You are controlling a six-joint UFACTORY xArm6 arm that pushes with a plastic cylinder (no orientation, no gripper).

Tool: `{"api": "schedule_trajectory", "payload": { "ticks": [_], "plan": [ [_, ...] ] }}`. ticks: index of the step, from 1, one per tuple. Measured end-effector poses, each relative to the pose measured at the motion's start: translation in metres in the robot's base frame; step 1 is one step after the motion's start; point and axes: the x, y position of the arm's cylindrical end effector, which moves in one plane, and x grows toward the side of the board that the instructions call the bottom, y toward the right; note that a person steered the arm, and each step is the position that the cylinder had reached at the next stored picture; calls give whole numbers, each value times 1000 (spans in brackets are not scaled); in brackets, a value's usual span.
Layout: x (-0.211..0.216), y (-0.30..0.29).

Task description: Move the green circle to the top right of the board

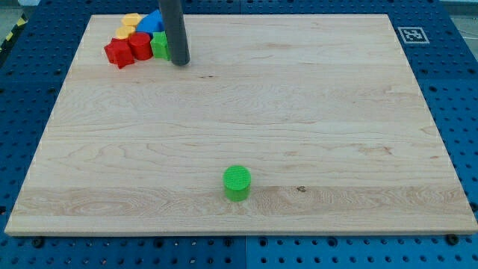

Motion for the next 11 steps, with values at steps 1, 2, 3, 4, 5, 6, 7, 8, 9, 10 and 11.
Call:
{"api": "schedule_trajectory", "payload": {
  "ticks": [1,2,3,4,5,6,7,8,9,10,11],
  "plan": [
    [63,-9],
    [128,-22],
    [190,-18],
    [238,11],
    [253,56],
    [235,106],
    [177,147],
    [112,172],
    [70,183],
    [82,177],
    [116,169]
  ]
}}
